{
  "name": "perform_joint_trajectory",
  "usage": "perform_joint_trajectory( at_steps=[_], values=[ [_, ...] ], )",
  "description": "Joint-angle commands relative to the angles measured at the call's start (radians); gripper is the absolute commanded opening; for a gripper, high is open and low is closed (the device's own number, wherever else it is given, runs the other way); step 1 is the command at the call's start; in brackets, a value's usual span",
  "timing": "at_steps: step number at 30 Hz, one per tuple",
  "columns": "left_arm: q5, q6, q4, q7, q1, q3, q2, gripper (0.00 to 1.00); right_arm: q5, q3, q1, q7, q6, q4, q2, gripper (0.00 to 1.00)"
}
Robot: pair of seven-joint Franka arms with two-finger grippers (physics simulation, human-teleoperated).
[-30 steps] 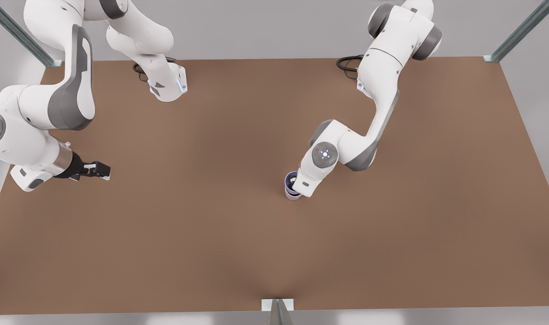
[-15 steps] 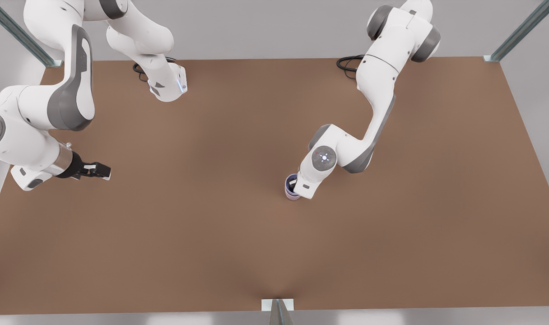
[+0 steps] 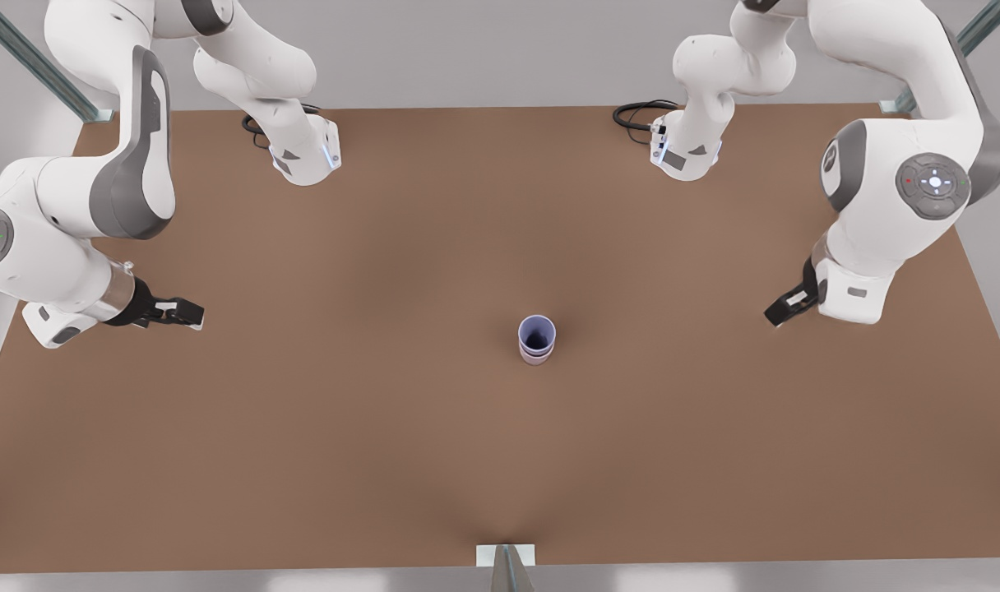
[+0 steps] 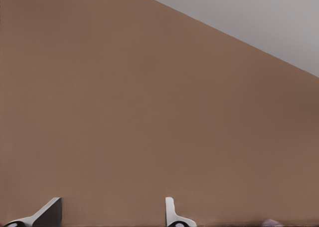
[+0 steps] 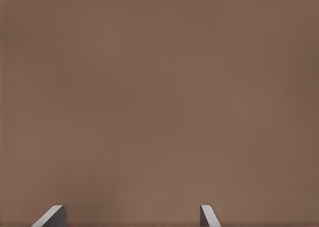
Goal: Stack the cups, with the pink cup at the bottom and the purple cup at the top
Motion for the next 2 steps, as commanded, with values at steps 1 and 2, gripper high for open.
perform_joint_trajectory(
  at_steps=[1, 2],
  values=[
    [0.015, -0.126, 0.001, 0.758, -0.022, 0.002, -0.005, 1.00, 0.001, 0.000, 0.000, 0.017, 0.001, 0.001, -0.001, 1.00],
    [0.012, -0.132, 0.009, 0.756, -0.022, 0.004, 0.004, 1.00, 0.001, 0.000, 0.000, 0.017, 0.001, 0.001, -0.001, 1.00]
  ],
)
